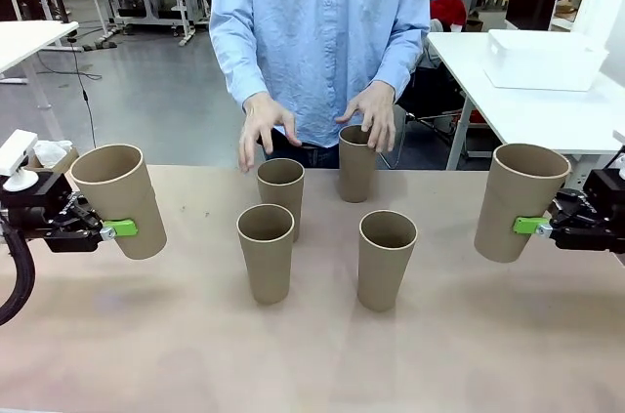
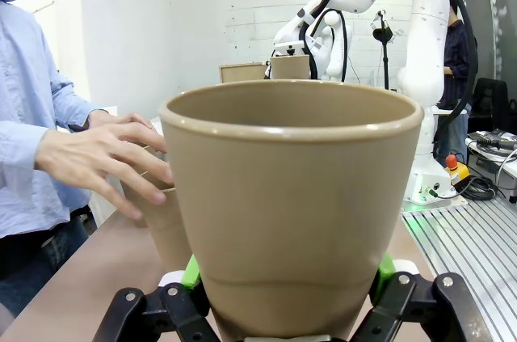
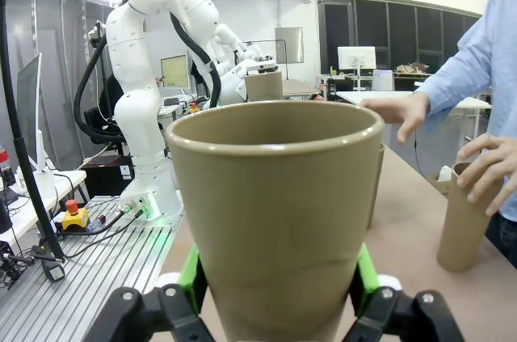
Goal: Stack the cups and store them in the basket.
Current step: Place the stack of Reusable plastic cups into the Pantry Basket.
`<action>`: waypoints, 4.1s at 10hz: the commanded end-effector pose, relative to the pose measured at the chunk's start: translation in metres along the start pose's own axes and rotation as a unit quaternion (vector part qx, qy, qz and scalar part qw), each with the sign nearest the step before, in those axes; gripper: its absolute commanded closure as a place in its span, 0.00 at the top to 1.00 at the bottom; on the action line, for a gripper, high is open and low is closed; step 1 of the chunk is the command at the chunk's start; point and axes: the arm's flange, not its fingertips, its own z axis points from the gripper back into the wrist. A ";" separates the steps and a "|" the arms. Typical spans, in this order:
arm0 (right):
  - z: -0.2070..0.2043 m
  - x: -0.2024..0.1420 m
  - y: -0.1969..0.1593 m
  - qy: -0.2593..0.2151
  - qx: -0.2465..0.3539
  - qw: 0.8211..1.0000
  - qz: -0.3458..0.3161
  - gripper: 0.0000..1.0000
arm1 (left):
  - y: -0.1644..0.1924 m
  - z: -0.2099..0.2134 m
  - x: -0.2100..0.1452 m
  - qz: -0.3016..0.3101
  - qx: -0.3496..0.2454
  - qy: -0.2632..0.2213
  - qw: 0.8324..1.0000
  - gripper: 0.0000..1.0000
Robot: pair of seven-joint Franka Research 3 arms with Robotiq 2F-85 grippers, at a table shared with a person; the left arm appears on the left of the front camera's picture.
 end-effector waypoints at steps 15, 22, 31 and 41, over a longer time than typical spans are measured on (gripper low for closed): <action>-0.002 0.003 -0.001 0.005 -0.001 1.000 0.004 0.85 | 0.002 0.001 0.003 -0.005 0.007 -0.005 1.000 0.86; -0.002 0.003 -0.001 0.005 -0.001 1.000 0.004 0.85 | 0.002 0.001 0.003 -0.005 0.007 -0.005 1.000 0.86; -0.002 0.003 -0.001 0.005 -0.001 1.000 0.004 0.85 | 0.002 0.001 0.003 -0.005 0.007 -0.005 1.000 0.86; -0.002 0.003 -0.001 0.005 -0.001 1.000 0.004 0.85 | 0.002 0.001 0.003 -0.005 0.007 -0.005 1.000 0.86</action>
